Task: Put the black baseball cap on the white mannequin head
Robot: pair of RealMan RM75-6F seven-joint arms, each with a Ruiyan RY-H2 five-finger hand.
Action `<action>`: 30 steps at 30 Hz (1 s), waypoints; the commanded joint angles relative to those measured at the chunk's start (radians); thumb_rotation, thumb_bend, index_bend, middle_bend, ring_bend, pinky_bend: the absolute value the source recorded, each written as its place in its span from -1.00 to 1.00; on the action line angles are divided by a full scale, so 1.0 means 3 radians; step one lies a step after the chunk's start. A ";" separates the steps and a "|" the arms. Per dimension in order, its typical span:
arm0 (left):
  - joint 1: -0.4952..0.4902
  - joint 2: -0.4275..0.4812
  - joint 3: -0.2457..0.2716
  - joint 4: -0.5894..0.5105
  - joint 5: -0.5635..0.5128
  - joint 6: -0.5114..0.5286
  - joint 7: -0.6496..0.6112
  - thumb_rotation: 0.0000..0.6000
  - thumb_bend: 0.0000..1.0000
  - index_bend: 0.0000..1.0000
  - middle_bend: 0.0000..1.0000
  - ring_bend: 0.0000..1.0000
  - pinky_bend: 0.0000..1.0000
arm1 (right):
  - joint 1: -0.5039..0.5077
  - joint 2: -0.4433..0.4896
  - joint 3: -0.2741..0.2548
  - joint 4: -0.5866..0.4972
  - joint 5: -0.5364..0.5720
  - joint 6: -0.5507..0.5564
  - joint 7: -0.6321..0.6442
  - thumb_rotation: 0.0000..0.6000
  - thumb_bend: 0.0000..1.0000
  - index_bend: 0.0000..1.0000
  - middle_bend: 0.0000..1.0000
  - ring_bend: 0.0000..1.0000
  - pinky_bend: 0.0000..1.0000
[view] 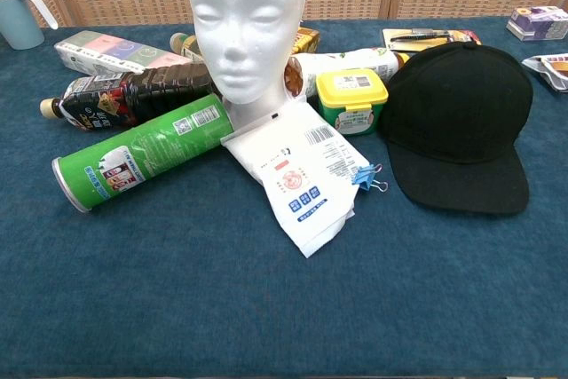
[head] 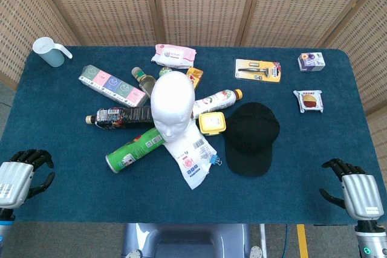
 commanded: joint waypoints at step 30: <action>-0.0030 0.0123 -0.0031 -0.0086 0.0018 0.0045 -0.0001 1.00 -0.36 0.01 -0.20 -0.36 -0.34 | 0.0160 -0.0142 -0.0060 -0.0032 -0.0222 -0.0181 0.0091 1.00 -0.76 -0.30 -0.27 -0.09 -0.03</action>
